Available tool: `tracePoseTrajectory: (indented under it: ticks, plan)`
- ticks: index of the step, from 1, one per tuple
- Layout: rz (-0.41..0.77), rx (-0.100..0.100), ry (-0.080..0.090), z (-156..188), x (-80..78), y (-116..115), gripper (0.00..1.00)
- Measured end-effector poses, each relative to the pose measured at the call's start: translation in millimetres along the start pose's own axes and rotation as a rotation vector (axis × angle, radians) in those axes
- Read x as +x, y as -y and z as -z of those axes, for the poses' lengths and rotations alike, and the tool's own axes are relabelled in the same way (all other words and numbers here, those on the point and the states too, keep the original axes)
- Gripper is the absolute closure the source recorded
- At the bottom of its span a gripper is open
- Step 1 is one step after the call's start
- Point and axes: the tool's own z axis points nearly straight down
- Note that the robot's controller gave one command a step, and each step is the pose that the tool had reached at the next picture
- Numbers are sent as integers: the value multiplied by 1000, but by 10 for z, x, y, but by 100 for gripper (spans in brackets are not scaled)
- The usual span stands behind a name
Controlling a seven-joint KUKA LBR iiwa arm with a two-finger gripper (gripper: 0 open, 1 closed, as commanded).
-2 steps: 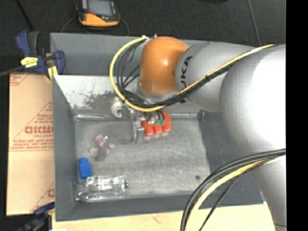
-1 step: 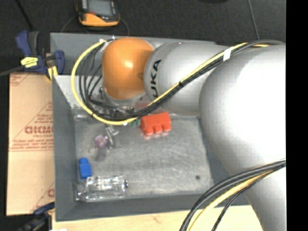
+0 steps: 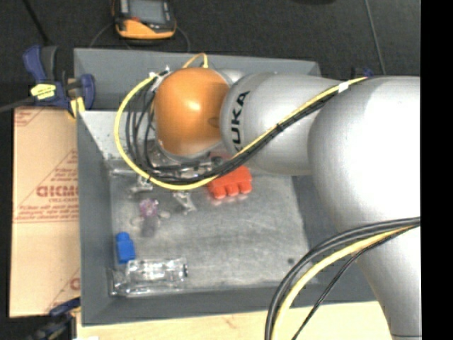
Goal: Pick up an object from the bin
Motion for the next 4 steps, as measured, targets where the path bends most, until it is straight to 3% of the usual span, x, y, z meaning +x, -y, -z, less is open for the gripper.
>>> tracePoseTrajectory:
  ticks: [1,2,3,4]
  plan:
    - [489,3,3,-72,-221,-12,0]
    - [483,0,4,-69,-220,-12,100]
    - [481,-1,3,-69,-219,-13,100]
    - [493,2,4,-58,-8,60,100]
